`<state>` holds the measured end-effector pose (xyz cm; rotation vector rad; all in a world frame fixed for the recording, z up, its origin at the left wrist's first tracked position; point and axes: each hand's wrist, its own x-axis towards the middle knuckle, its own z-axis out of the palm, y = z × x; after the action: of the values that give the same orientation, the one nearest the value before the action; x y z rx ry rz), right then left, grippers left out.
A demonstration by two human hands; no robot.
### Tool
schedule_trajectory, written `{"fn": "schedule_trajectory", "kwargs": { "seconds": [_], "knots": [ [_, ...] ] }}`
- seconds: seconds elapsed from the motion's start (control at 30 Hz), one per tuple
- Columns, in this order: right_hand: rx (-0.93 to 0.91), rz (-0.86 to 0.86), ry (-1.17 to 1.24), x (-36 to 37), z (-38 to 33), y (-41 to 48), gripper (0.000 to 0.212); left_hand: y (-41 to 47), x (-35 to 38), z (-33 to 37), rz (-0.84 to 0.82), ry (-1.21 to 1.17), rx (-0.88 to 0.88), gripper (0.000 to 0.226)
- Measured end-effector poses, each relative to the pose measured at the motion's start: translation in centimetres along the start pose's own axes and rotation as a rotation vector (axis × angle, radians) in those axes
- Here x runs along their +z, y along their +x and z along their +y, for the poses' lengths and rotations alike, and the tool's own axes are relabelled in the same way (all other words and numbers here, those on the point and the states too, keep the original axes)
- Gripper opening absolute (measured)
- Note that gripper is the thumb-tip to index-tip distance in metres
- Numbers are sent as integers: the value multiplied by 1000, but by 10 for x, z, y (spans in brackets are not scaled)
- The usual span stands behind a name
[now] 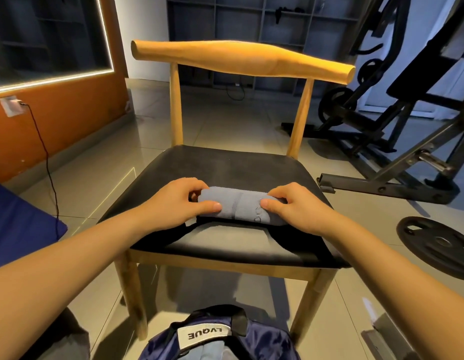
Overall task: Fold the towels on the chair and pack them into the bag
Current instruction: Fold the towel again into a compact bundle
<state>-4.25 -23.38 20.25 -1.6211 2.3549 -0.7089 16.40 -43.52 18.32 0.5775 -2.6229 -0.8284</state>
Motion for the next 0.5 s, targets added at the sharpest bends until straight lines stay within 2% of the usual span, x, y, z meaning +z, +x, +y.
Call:
{"fn": "schedule_trajectory", "kwargs": {
  "seconds": [0.07,0.13,0.2,0.27,0.3,0.37,0.43,0.5],
  "knots": [
    [42,18,36,1,1,3,42,5,1,2,-16,-43,-21,50],
    [18,136,-88,4,0,5,32,10,2,4,-28,-75,-63,50],
    [-81,286,-198,4,-5,5,26,15,2,2,-34,-116,-127,64],
    [-151,273,-210,3,-7,5,32,21,3,0,-29,-156,-189,87],
    [-150,231,-206,3,-5,5,37,24,4,-1,-18,-168,-208,89],
    [-119,182,-199,4,-2,7,38,28,6,-2,4,-167,-219,67],
    [-99,178,-187,7,-1,11,31,31,7,2,19,-164,-224,45],
    [-74,168,-175,11,-1,17,27,38,6,3,9,-185,-238,43]
  ]
}}
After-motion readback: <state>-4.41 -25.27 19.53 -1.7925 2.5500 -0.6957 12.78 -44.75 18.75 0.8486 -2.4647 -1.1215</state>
